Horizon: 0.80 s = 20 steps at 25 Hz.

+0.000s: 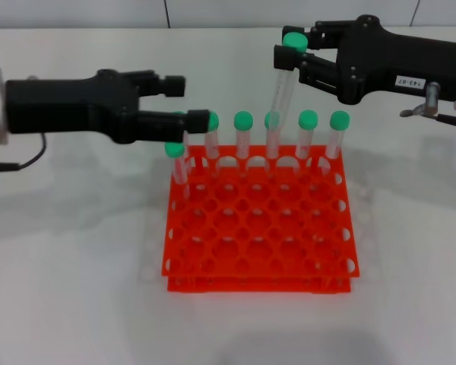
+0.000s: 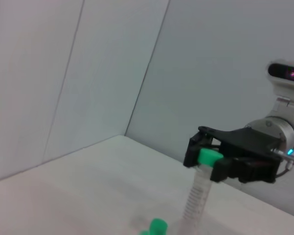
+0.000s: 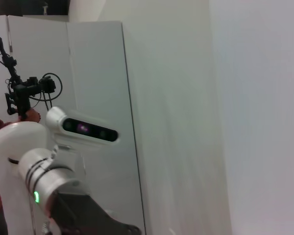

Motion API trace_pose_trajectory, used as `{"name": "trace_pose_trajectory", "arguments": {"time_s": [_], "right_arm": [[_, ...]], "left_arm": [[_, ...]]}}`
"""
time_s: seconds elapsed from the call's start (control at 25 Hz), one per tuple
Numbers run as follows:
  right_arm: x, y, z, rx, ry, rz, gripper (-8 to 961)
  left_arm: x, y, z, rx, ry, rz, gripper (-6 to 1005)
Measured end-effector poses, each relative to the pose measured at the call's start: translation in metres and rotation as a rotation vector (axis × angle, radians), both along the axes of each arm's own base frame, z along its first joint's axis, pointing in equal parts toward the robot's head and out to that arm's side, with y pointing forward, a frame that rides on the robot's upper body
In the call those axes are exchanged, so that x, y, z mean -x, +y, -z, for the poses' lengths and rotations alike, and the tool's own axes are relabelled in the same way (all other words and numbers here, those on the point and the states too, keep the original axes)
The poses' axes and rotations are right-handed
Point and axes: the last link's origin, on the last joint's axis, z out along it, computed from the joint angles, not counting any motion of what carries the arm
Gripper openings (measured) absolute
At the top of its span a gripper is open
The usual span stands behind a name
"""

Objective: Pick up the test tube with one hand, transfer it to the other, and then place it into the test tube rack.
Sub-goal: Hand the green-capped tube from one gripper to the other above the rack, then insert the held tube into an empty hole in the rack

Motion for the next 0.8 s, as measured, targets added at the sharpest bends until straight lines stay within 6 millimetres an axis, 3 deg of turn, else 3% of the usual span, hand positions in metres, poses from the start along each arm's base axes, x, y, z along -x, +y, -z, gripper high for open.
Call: {"name": "trace_pose_trajectory", "arguments": {"time_s": [0.48, 0.8], "right_arm": [[-0.003, -0.006, 0.006, 0.023, 0.016, 0.011, 270], [-0.005, -0.01, 0.013, 0.038, 0.014, 0.018, 271]], "left_arm": [[0.045, -0.04, -0.03, 0.011, 0.128, -0.134, 893], [0.069, -0.05, -0.032, 0.028, 0.238, -0.166, 893]]}}
